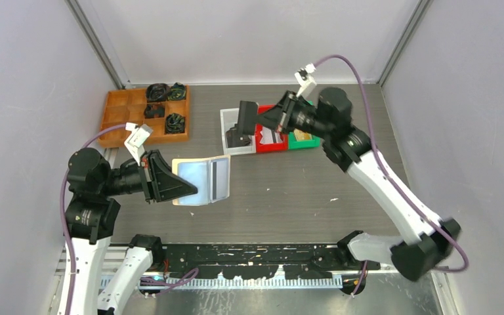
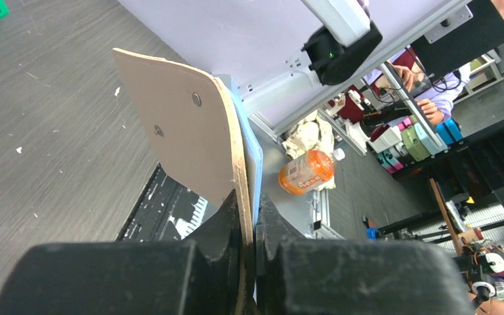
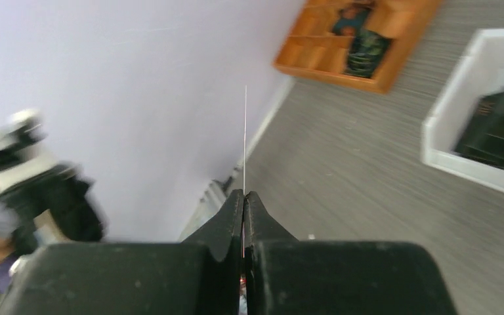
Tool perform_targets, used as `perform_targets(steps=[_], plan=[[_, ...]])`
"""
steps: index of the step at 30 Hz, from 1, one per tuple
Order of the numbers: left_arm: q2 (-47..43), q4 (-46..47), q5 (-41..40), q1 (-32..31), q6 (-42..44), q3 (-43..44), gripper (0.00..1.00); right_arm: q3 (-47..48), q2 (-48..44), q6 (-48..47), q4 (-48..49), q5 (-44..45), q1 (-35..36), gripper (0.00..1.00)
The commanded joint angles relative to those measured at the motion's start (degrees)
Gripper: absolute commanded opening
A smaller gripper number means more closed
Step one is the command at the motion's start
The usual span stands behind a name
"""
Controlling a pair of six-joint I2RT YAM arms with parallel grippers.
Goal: Take the credit cards out of the card holder
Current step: Place the credit card in the storage box.
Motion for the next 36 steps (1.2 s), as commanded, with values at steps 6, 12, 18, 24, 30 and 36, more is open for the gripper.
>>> perform_targets(steps=[6,12,18,24,30,36], plan=[[1.9,-13.6,-1.9,0.2,15.3,5.7,0.0,18.2,31.6,-14.7,-13.0,5.4,-4.0,0.01],[2.8,-14.7,-1.4,0.2,16.6,6.1,0.0,34.0,48.4,-19.5,-19.5,7.8,-4.1,0.01],[2.7,-14.5,-0.9,0.2,16.9,5.5,0.0,43.2,59.5,-18.3,-19.6,7.5,-4.1,0.01],[2.8,-14.5,-0.6,0.2,17.0,5.8,0.0,49.1,66.7,-16.6,-18.7,6.9,-4.1,0.01],[3.1,-14.1,-0.4,0.2,17.0,6.2,0.0,48.7,68.2,-16.2,-18.5,6.8,-3.7,0.04],[3.1,-14.2,0.0,0.2,16.7,6.9,0.0,42.6,62.2,-14.1,-13.8,5.8,-3.4,0.28]])
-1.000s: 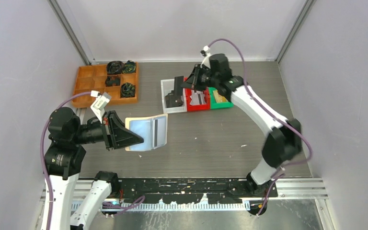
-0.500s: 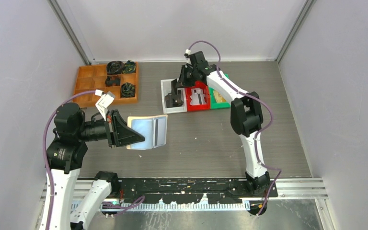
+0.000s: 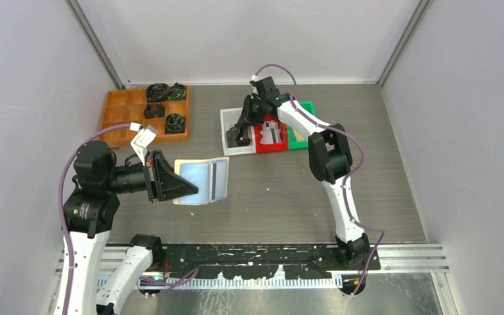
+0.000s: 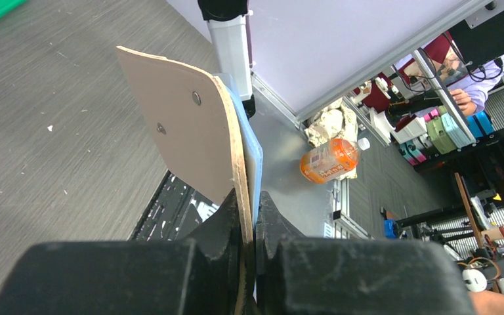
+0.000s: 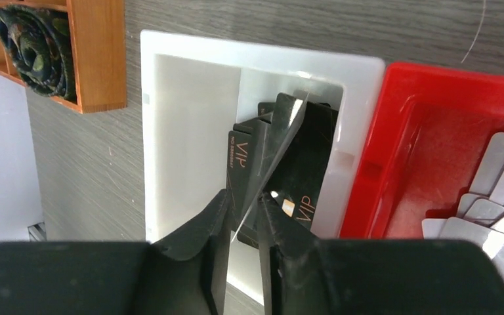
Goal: Take the credit cards out of the card holder
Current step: Place the credit card in the storage box.
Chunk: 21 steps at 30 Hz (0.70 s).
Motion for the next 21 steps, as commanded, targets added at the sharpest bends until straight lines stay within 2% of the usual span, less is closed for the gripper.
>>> perform_targets(steps=[1,3,10,13,16,19,21], plan=[[-0.1,1.2,1.9,0.2,0.8,3.0,0.0,-3.6,-8.6,2.1,6.1,-1.7,0.5,0.34],[-0.4,1.3,2.0,0.2,0.6,3.1,0.0,-5.4,-11.6,2.5,7.6,-2.3,0.6,0.4],[-1.3,1.0,2.4,0.1,0.3,3.3,0.0,-10.4,-24.4,2.5,8.2,-3.8,1.6,0.48],[-1.4,1.1,3.1,0.2,0.0,3.6,0.0,-14.7,-32.5,3.9,10.3,-7.1,1.6,0.56],[-1.6,0.8,3.5,0.2,0.0,3.6,0.0,-23.1,-41.4,9.1,20.1,-16.3,1.6,0.71],[-2.1,1.2,4.2,0.2,-0.4,2.5,0.0,-33.6,-49.7,20.5,40.6,-24.6,1.8,0.88],[-2.3,2.2,4.7,0.2,-1.3,1.8,0.0,-37.5,-53.6,26.0,49.7,-28.5,2.5,0.94]])
